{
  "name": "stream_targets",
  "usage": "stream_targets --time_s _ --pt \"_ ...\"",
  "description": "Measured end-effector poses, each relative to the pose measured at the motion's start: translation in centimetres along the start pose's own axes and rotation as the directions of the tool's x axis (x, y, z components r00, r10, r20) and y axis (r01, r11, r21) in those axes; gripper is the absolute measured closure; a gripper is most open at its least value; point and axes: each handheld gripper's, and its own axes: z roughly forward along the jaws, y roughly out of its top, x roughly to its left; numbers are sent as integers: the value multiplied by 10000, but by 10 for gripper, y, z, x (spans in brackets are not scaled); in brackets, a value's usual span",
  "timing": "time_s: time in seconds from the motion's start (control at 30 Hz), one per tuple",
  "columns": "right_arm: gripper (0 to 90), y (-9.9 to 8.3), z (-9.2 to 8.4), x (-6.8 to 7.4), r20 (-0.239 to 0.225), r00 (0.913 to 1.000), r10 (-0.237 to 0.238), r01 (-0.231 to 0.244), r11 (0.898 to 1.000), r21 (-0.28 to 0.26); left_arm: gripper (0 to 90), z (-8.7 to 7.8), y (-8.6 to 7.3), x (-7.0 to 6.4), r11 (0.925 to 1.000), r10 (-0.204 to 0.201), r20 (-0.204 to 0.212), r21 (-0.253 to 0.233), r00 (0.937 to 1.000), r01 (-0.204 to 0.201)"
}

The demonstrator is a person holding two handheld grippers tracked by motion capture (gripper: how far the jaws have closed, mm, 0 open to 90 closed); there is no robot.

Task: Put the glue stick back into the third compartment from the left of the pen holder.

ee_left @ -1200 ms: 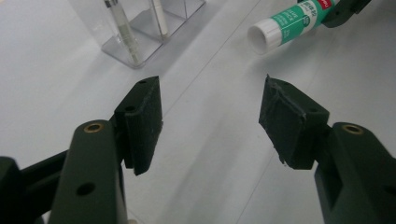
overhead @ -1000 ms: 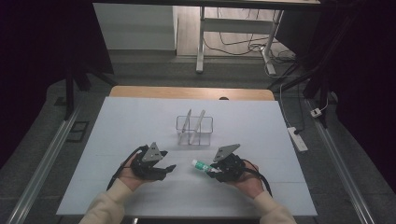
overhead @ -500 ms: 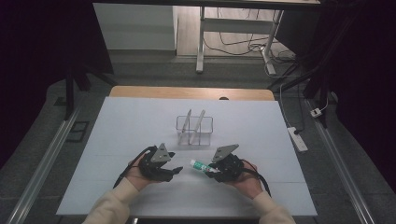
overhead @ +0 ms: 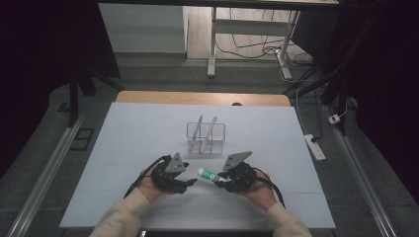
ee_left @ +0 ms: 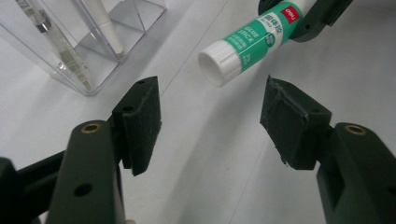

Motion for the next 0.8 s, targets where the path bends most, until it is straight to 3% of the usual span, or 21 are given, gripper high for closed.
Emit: stream_targets --time_s 0.47,0.8 --pt "646 7 8 3 -128 9996 -263 265 9994 207 361 12 9 -9 9958 830 -30 393 9965 -828" --pt "646 10 12 5 -204 9982 -563 571 9975 415 324 21 13 -11 9849 1508 23 853 9886 -1504"
